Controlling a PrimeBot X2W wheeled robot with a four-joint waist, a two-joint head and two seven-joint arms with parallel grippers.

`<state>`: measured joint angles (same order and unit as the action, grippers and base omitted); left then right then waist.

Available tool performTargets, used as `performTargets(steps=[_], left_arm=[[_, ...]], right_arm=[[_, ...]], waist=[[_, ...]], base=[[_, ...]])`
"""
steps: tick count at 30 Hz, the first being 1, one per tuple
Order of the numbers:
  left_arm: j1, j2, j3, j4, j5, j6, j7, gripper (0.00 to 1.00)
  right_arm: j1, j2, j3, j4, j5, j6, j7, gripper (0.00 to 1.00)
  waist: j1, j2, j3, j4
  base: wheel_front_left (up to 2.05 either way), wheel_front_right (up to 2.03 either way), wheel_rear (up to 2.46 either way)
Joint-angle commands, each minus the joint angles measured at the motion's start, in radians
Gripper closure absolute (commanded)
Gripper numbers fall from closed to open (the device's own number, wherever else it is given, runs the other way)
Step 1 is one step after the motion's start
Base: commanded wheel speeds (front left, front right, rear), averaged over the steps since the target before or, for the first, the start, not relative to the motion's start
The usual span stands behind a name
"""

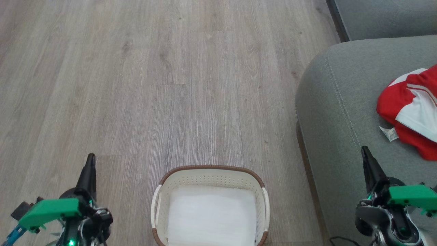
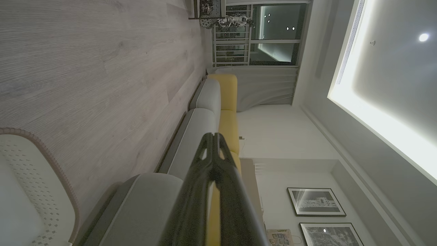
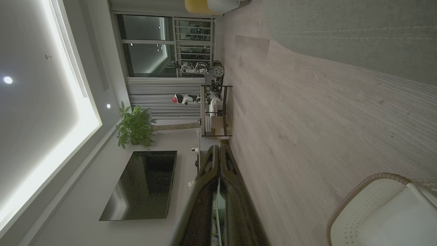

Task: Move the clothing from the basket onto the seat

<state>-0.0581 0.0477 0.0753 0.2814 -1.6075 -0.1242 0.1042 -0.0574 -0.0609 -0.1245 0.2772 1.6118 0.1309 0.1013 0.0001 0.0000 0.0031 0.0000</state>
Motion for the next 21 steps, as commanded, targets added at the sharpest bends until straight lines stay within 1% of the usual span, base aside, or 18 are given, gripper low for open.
performTargets(steps=[1, 21], left_arm=[[-0.050, 0.006, 0.035, -0.036, -0.004, -0.007, 0.006, 1.00], [-0.050, 0.005, 0.036, -0.036, -0.003, -0.007, 0.007, 1.00]], right_arm=[[-0.050, 0.005, 0.017, -0.033, 0.002, 0.000, 0.007, 1.00], [-0.050, 0.007, 0.015, -0.033, 0.001, 0.000, 0.008, 1.00]], waist=[[-0.0001, 0.0000, 0.000, 0.000], [-0.0001, 0.0000, 0.000, 0.000]], base=[[0.00, 0.00, 0.00], [0.00, 0.00, 0.00]])
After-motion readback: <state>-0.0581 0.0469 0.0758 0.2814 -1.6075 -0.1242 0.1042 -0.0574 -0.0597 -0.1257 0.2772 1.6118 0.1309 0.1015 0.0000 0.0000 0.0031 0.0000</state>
